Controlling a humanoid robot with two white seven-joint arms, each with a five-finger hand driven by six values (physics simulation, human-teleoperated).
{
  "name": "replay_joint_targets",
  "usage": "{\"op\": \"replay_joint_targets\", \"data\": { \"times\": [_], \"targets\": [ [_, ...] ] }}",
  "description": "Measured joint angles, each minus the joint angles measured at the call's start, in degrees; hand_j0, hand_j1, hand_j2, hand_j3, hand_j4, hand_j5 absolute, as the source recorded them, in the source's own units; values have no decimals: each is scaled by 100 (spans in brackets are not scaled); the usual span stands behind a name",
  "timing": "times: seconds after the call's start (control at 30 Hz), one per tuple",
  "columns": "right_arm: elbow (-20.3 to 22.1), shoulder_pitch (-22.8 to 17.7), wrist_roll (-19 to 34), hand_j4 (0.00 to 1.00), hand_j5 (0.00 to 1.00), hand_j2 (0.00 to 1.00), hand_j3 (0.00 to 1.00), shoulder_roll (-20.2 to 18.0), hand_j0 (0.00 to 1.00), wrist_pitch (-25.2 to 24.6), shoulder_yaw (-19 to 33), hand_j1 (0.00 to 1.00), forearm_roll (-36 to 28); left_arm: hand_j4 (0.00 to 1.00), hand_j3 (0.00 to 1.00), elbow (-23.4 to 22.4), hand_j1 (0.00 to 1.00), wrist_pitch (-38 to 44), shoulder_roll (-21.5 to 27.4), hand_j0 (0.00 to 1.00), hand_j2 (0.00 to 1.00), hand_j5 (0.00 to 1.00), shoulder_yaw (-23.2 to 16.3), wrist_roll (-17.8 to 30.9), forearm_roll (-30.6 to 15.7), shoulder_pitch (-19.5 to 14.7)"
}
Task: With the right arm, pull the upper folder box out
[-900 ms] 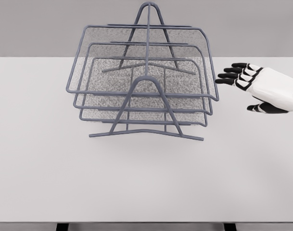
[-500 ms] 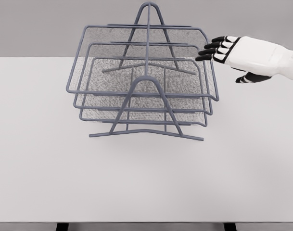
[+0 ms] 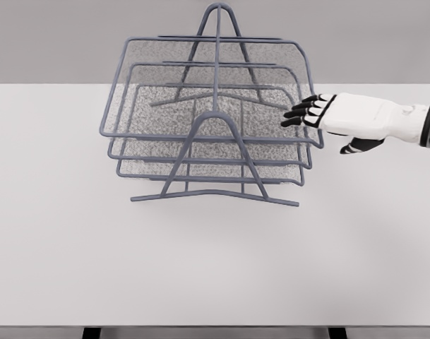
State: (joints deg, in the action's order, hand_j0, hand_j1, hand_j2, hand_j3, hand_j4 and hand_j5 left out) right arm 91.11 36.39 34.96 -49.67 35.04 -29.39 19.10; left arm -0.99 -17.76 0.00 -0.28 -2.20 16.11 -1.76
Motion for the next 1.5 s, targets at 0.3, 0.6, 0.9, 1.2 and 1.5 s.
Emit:
{"op": "replay_joint_targets", "data": {
  "times": [0.3,0.6,0.9,1.2,1.5],
  "targets": [
    [6,-26,0,100,100,100,100,-303,100,-7,15,100,-102,100,100,0,100,0,0,100,100,100,0,0,0,0],
    [13,-79,-1,100,100,100,100,-728,100,-22,51,100,-246,100,100,0,100,0,0,100,100,100,1,0,0,0],
    [9,-88,3,100,100,100,100,-1066,100,-35,69,100,-340,100,100,0,100,0,0,100,100,100,1,0,0,0],
    [7,-105,4,100,100,100,100,-1446,100,-19,77,100,-346,100,100,0,100,0,0,100,100,100,1,0,0,0],
    [138,-70,6,100,100,100,100,-1542,100,11,382,100,-394,100,100,0,100,0,0,100,100,100,0,0,0,0]
  ]
}}
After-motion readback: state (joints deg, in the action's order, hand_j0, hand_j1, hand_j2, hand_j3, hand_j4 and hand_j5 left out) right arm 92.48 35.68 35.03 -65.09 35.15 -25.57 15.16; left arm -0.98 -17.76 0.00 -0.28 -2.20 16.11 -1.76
